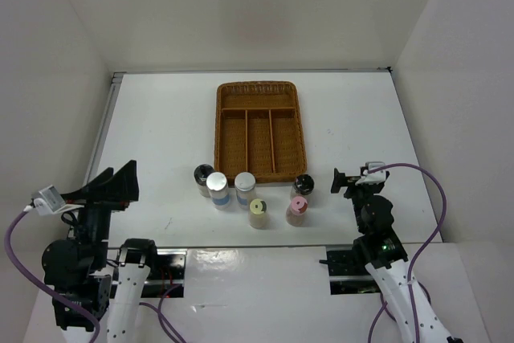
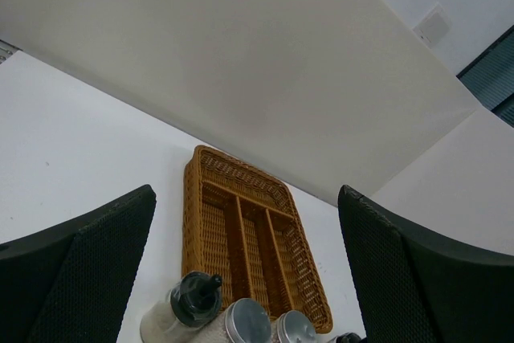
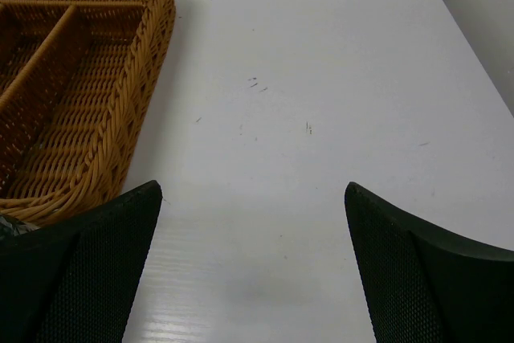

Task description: Organize the condiment bottles

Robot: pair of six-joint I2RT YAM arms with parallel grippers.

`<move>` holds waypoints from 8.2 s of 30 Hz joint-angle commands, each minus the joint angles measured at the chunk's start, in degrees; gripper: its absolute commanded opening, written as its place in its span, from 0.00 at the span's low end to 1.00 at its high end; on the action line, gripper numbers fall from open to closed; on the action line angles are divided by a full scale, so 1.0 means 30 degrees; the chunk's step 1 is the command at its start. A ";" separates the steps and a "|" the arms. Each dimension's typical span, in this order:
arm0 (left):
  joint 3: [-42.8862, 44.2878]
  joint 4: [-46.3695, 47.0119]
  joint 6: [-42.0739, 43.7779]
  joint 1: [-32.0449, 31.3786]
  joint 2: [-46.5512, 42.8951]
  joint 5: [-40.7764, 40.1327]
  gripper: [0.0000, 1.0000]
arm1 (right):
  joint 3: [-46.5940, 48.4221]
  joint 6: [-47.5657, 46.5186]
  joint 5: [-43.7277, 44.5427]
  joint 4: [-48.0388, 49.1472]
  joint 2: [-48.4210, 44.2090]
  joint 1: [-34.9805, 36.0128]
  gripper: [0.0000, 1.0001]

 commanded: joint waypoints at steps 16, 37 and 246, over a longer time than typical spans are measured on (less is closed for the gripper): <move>-0.1020 0.0324 0.0788 0.0097 -0.2407 0.3967 1.00 | -0.0747 0.0676 0.1437 0.0319 -0.1497 -0.0133 0.99; 0.2051 -0.0465 0.4885 -0.0079 0.9280 0.4731 1.00 | 0.7458 2.0678 0.7267 -0.4636 -0.1497 -0.0133 0.99; 0.7239 -0.8819 0.5415 -1.2149 2.4722 0.0219 1.00 | 1.3081 1.1104 -0.1671 -0.1996 1.5173 -0.0777 0.99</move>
